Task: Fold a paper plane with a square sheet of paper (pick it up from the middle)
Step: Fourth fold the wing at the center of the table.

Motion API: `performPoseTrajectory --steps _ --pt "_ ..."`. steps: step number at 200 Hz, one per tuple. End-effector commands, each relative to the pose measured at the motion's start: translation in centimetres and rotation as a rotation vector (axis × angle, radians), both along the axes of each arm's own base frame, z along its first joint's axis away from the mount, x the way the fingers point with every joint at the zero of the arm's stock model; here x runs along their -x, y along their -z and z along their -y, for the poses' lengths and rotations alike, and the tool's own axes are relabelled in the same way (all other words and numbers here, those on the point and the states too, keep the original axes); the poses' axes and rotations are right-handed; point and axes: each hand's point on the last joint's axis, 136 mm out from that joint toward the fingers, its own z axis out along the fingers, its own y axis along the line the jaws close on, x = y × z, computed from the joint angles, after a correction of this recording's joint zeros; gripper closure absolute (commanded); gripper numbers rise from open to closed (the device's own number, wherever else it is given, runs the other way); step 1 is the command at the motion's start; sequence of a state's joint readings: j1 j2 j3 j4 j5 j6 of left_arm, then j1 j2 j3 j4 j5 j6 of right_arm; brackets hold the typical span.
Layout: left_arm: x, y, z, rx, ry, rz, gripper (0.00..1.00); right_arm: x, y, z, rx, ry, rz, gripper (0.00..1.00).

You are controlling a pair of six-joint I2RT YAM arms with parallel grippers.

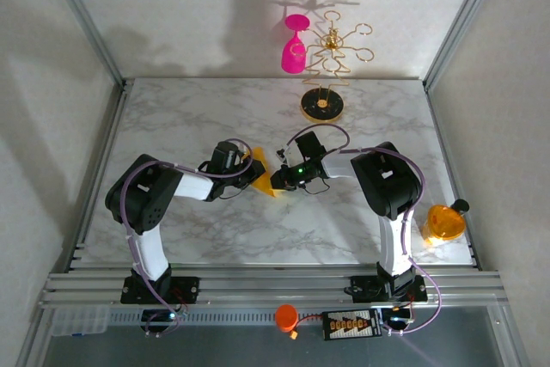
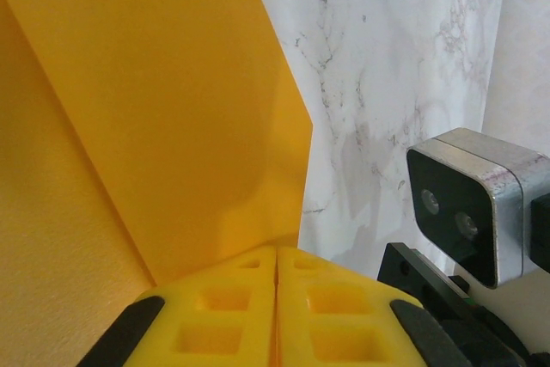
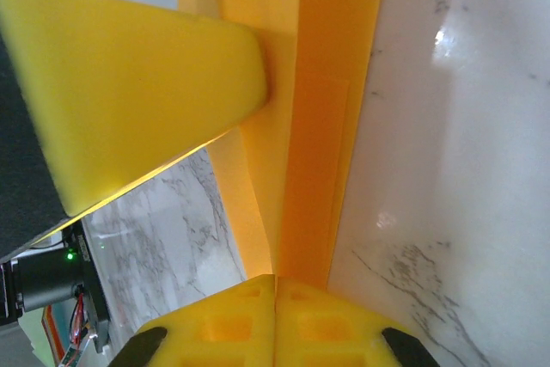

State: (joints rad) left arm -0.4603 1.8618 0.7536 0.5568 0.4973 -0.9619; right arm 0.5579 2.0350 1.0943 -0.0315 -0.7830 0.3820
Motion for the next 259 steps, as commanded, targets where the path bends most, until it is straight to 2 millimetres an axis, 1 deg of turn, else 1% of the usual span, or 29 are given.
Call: performPoseTrajectory --steps 1,71,134,179,200,228,249,259 --pt "-0.7 0.5 -0.5 -0.019 -0.024 0.000 0.93 1.3 5.3 3.1 0.191 0.055 -0.101 0.92" --pt "-0.5 1.0 -0.6 -0.028 -0.025 -0.009 0.95 1.3 5.3 3.2 0.203 0.051 -0.102 0.92" --pt "-0.2 1.9 -0.8 -0.036 -0.022 -0.028 0.95 1.3 5.4 3.3 0.214 0.051 -0.106 0.92" --pt "-0.2 2.4 -0.8 -0.042 -0.020 -0.038 0.94 1.3 5.3 3.2 0.213 0.052 -0.107 0.88" --pt "0.1 2.8 -0.9 -0.050 -0.018 -0.050 0.94 1.0 4.4 2.9 0.195 0.051 -0.095 0.87" --pt "0.2 3.0 -1.2 -0.057 -0.022 -0.055 0.94 0.3 2.3 2.1 0.151 0.047 -0.069 0.84" --pt "0.2 3.0 -1.3 -0.058 -0.023 -0.057 0.94 -0.1 1.0 1.9 0.131 0.054 -0.054 0.83" --pt "0.3 3.0 -1.3 -0.059 -0.022 -0.058 0.94 -0.4 0.0 1.6 0.113 0.059 -0.040 0.81"
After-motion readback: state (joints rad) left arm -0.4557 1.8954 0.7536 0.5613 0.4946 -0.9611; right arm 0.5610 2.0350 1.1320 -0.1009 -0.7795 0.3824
